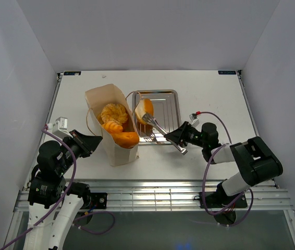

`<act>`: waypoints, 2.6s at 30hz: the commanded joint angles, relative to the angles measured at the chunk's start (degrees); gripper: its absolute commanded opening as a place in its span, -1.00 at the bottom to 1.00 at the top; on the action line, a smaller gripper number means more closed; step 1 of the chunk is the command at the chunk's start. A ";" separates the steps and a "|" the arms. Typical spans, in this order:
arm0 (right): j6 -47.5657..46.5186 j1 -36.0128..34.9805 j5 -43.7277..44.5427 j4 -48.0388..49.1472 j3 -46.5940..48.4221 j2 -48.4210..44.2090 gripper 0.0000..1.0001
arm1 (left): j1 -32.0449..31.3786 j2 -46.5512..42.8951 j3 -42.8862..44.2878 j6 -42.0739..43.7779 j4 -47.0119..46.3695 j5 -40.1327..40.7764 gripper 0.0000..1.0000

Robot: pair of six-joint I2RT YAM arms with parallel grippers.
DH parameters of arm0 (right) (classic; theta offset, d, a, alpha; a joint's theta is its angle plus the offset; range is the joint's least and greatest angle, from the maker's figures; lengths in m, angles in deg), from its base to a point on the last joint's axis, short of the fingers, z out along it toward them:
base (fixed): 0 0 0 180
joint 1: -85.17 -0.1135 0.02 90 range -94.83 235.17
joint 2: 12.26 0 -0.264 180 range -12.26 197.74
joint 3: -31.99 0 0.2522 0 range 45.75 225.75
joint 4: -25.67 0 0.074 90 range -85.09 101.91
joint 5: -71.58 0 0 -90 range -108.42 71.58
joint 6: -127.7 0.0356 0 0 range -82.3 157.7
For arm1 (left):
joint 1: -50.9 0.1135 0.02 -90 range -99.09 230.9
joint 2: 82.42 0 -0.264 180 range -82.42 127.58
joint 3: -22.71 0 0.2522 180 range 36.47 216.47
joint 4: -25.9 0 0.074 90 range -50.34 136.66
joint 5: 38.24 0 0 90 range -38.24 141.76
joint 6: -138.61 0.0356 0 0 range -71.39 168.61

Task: Place the fake bread into the paper bag
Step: Pick up the fake bread from the plate, then place the fake bread in the paper bag.

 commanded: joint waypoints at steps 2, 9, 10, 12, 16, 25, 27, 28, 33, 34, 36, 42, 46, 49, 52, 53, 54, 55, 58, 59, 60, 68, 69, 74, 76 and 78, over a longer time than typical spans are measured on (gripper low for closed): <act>-0.40 0.36 -0.69 6.10 -0.07 -3.49 -0.85 | -0.38 -0.03 0.26 0.34 1.66 -0.11 -1.00; -3.72 2.38 0.37 -8.36 1.59 -18.42 -0.85 | -0.29 0.40 1.05 0.51 2.01 0.24 -1.00; -8.17 2.38 1.59 -17.97 3.00 -23.49 -0.85 | -0.38 0.49 1.22 0.51 1.92 0.24 -1.00; -12.68 2.47 3.52 -28.04 8.35 -28.35 -0.85 | -0.38 0.58 1.31 0.51 1.92 0.24 -1.00; -20.43 3.25 5.56 -45.56 18.72 -36.53 -0.85 | -0.38 0.41 1.05 0.43 1.57 0.15 -1.00; -23.07 3.26 -1.55 -57.62 36.84 -37.96 -0.85 | -0.29 0.14 1.05 -0.10 1.31 -0.46 -1.00; -21.85 3.17 -5.24 -57.71 38.95 -36.82 -0.85 | -0.38 0.23 1.49 -0.10 1.57 -0.38 -1.00; -21.32 3.00 -8.56 -57.62 40.78 -35.68 -0.85 | -0.29 0.23 1.66 -0.10 1.57 -0.46 -1.00; -19.38 -1.91 -12.81 -56.74 44.58 -34.44 -0.84 | -0.29 0.67 2.02 -0.45 1.48 -0.11 -1.00; -18.60 -2.80 -13.86 -56.74 44.93 -34.01 -0.83 | -0.38 0.67 2.10 -0.54 1.48 -0.11 -1.00; -17.80 -6.65 -14.13 -56.04 45.20 -33.30 -0.83 | -0.29 0.67 2.10 -0.63 1.40 -0.20 -1.00; -19.03 -14.39 -11.94 -60.15 46.60 -29.26 -0.81 | -0.29 0.76 2.19 -1.16 1.13 -0.46 -1.00; -21.05 -16.95 -8.00 -59.29 48.01 -30.56 -0.78 | -0.38 0.67 2.37 -1.16 1.31 -0.29 -1.00; -22.72 -17.04 -6.40 -64.19 51.86 -29.62 -0.78 | -0.29 0.67 2.72 -1.16 1.66 -0.20 -1.00; -22.37 -17.04 -5.62 -68.07 52.58 -27.68 -0.79 | -0.29 0.93 2.81 -1.16 1.57 -0.11 -1.00; -22.46 -17.04 -4.39 -68.86 52.49 -27.50 -0.79 | -0.38 1.02 2.81 -1.07 1.57 -0.20 -1.00; -22.63 -17.04 -3.51 -69.65 52.32 -27.32 -0.79 | -0.29 1.20 2.89 -1.15 1.48 -0.20 -1.00; -22.89 -17.04 -2.19 -71.40 52.49 -26.71 -0.79 | -0.38 1.11 3.07 -1.16 1.48 -0.20 -1.00; -22.28 -17.04 -3.14 -72.47 52.76 -24.78 -0.78 | -0.29 1.02 3.34 -1.16 1.48 -0.02 -1.00; -21.93 -17.04 -3.84 -71.95 52.67 -24.25 -0.78 | -0.29 1.02 3.42 -0.98 1.48 -0.11 -1.00; -21.58 -17.04 -4.11 -71.86 52.67 -23.55 -0.76 | -0.38 1.02 3.51 -0.98 1.48 -0.02 -1.00; -21.32 -17.04 -3.85 -69.93 52.76 -21.26 -0.51 | -0.29 1.20 3.42 -0.98 1.05 -0.11 -1.00; -21.14 -17.04 -3.76 -69.40 52.67 -20.65 -0.49 | -0.29 1.37 3.42 -0.98 1.04 -0.11 -1.00; -19.82 -17.04 -4.47 -67.38 52.06 -19.32 -0.28 | -0.38 1.37 3.60 -0.80 1.04 -0.02 -1.00; -19.73 -17.04 -4.12 -67.11 51.96 -19.41 -0.16 | -0.29 1.11 3.69 -0.72 1.48 0.33 -1.00; -19.73 -17.04 -4.11 -66.94 51.96 -19.59 -0.10 | -0.38 0.93 3.77 -0.45 1.75 0.68 -1.00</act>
